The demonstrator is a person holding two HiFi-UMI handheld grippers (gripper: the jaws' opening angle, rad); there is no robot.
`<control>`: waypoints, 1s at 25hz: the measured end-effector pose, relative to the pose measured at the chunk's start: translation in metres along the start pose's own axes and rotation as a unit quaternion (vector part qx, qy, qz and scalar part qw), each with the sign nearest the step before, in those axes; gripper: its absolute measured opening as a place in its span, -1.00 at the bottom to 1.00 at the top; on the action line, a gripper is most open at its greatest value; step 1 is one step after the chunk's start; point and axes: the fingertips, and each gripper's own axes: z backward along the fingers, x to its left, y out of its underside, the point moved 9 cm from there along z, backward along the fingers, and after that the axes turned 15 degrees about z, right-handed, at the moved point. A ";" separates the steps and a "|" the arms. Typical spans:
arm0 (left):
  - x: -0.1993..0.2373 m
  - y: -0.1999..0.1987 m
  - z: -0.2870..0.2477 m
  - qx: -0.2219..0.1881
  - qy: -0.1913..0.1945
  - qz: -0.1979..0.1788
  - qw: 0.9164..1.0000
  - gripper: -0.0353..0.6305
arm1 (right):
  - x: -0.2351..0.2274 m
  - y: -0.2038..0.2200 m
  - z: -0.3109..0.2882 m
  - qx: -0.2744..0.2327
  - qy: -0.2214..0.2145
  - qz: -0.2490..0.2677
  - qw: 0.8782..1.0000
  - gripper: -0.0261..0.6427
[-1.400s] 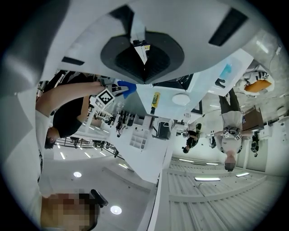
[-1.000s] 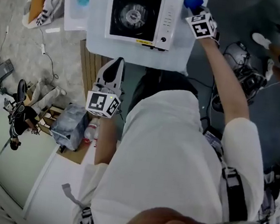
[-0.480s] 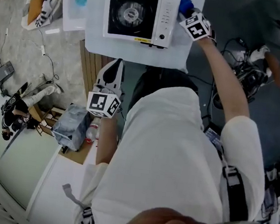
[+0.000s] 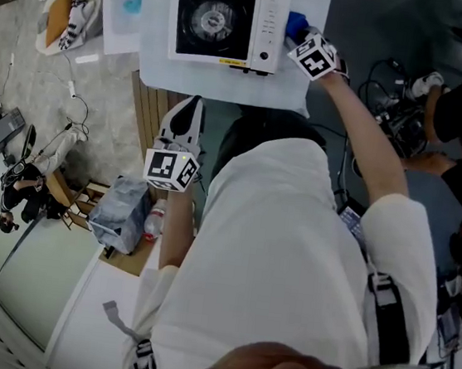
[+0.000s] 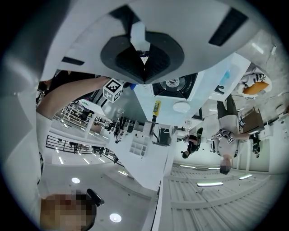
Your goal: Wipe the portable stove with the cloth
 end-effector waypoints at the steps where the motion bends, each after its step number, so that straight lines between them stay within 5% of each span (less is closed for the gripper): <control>1: 0.000 0.001 0.001 0.000 0.000 0.000 1.000 -0.80 | 0.004 0.001 0.000 0.001 -0.003 0.002 1.000 -0.70; 25: 0.001 0.021 0.014 -0.003 0.019 0.005 1.000 -0.80 | 0.089 0.019 0.018 0.041 -0.085 0.047 0.994 -0.70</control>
